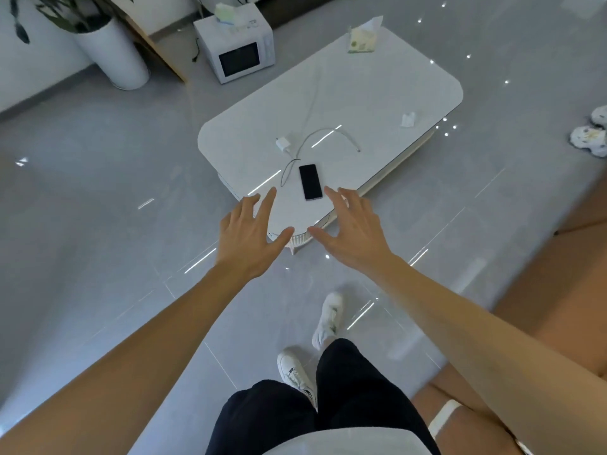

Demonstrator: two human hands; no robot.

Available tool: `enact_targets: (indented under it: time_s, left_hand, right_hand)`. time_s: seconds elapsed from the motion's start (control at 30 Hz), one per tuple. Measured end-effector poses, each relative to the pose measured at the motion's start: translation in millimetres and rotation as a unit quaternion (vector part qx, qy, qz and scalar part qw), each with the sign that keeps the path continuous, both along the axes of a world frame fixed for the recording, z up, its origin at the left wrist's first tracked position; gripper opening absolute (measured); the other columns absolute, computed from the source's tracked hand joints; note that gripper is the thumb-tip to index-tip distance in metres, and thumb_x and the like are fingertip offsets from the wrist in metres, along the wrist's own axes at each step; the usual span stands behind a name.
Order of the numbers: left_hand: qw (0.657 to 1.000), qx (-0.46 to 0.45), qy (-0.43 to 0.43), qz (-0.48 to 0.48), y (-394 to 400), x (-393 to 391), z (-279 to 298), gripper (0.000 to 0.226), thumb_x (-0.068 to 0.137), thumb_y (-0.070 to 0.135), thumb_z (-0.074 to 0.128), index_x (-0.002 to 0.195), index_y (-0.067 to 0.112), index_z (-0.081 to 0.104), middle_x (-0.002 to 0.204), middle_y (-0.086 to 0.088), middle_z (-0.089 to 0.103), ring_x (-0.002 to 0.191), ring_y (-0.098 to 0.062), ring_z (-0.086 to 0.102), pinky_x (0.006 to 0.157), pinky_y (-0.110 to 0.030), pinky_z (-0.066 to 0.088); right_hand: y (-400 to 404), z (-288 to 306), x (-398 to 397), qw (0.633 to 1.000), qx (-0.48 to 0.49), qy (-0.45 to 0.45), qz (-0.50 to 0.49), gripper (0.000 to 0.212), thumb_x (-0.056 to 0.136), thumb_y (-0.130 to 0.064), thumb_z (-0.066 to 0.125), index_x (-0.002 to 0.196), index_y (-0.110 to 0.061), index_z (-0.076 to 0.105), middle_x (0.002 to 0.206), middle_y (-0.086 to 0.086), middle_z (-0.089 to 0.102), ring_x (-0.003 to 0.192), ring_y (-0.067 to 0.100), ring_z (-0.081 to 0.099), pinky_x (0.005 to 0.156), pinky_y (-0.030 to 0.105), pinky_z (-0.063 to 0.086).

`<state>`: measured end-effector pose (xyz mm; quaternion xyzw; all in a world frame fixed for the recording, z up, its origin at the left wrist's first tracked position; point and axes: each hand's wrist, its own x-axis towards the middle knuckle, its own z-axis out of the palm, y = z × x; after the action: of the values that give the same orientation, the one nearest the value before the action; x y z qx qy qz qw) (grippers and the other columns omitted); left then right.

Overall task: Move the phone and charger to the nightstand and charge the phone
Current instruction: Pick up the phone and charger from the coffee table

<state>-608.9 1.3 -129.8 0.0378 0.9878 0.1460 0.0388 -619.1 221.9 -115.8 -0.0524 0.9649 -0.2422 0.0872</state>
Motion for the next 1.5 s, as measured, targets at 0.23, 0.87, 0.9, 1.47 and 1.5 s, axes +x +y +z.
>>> enact_targets:
  time_s: [0.23, 0.87, 0.9, 1.47, 1.5]
  left_hand:
    - [0.998, -0.026, -0.055, 0.004, 11.0, -133.1, -51.8, 0.083, 0.093, 0.067, 0.044, 0.162, 0.029, 0.021, 0.156, -0.011, 0.041, 0.140, -0.032, 0.040, 0.110, -0.050, 0.038]
    - [0.982, 0.036, -0.154, 0.106, -13.7, -409.3, -305.0, 0.071, 0.098, 0.063, 0.037, 0.159, 0.027, 0.026, 0.149, -0.010, 0.044, 0.128, -0.033, 0.047, 0.099, -0.048, 0.041]
    - [0.982, 0.036, -0.155, 0.107, -16.7, -420.4, -319.3, 0.071, 0.098, 0.062, 0.038, 0.159, 0.027, 0.026, 0.149, -0.010, 0.044, 0.128, -0.034, 0.047, 0.099, -0.048, 0.041]
    - [0.978, -0.022, -0.166, 0.123, 16.7, -525.2, -441.3, 0.064, 0.096, 0.059, 0.046, 0.151, 0.031, 0.030, 0.137, -0.018, 0.039, 0.116, -0.041, 0.046, 0.071, -0.042, 0.036]
    - [0.979, -0.030, -0.160, 0.126, 19.1, -528.9, -442.6, 0.062, 0.096, 0.058, 0.047, 0.150, 0.030, 0.032, 0.136, -0.018, 0.039, 0.114, -0.039, 0.047, 0.070, -0.041, 0.037]
  right_hand:
    - [8.1, -65.4, -140.7, 0.999, -0.008, -0.046, -0.001, 0.086, 0.092, -0.060, 0.064, 0.162, -0.025, 0.031, 0.162, 0.007, 0.035, 0.142, 0.033, 0.038, 0.106, 0.048, 0.046]
    - [-33.8, -361.4, -355.2, 0.981, 0.087, -0.173, -0.010, 0.079, 0.098, -0.054, 0.058, 0.163, -0.030, 0.022, 0.169, 0.017, 0.018, 0.145, 0.043, 0.034, 0.102, 0.052, 0.051]
    - [-37.9, -376.2, -359.4, 0.980, 0.098, -0.171, -0.011, 0.080, 0.097, -0.056, 0.058, 0.163, -0.030, 0.021, 0.169, 0.017, 0.018, 0.144, 0.043, 0.034, 0.101, 0.052, 0.051]
    - [-66.9, -463.2, -372.4, 0.984, 0.143, -0.076, -0.072, 0.066, 0.090, -0.044, 0.062, 0.152, -0.030, 0.043, 0.137, 0.017, 0.041, 0.108, 0.038, 0.045, 0.078, 0.046, 0.055]
    - [-66.6, -463.4, -373.4, 0.985, 0.130, -0.080, -0.076, 0.067, 0.087, -0.043, 0.064, 0.150, -0.030, 0.045, 0.136, 0.016, 0.040, 0.108, 0.038, 0.044, 0.078, 0.046, 0.056]
